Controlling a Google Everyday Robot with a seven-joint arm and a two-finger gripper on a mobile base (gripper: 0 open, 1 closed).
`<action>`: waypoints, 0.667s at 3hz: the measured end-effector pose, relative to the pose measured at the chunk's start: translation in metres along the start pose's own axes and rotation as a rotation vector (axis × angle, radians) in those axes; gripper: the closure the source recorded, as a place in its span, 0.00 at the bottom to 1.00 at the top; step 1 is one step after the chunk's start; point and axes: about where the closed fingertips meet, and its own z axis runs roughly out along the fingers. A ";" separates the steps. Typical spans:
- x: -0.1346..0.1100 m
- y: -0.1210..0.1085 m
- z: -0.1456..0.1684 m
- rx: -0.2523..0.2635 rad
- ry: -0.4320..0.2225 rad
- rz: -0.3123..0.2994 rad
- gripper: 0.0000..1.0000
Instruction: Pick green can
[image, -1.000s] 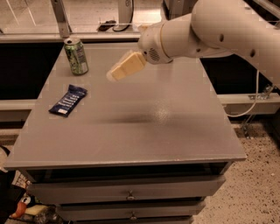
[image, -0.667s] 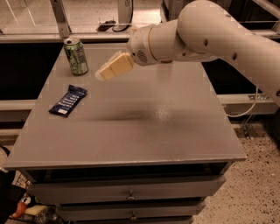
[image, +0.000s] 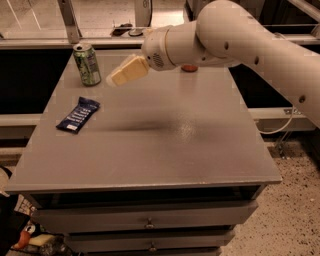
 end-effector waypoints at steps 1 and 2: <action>0.001 -0.028 0.029 0.001 -0.022 0.013 0.00; -0.001 -0.052 0.070 -0.003 -0.066 0.036 0.00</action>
Offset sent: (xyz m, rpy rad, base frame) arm 0.1157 0.0406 -0.0180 0.1060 -0.0012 -0.0069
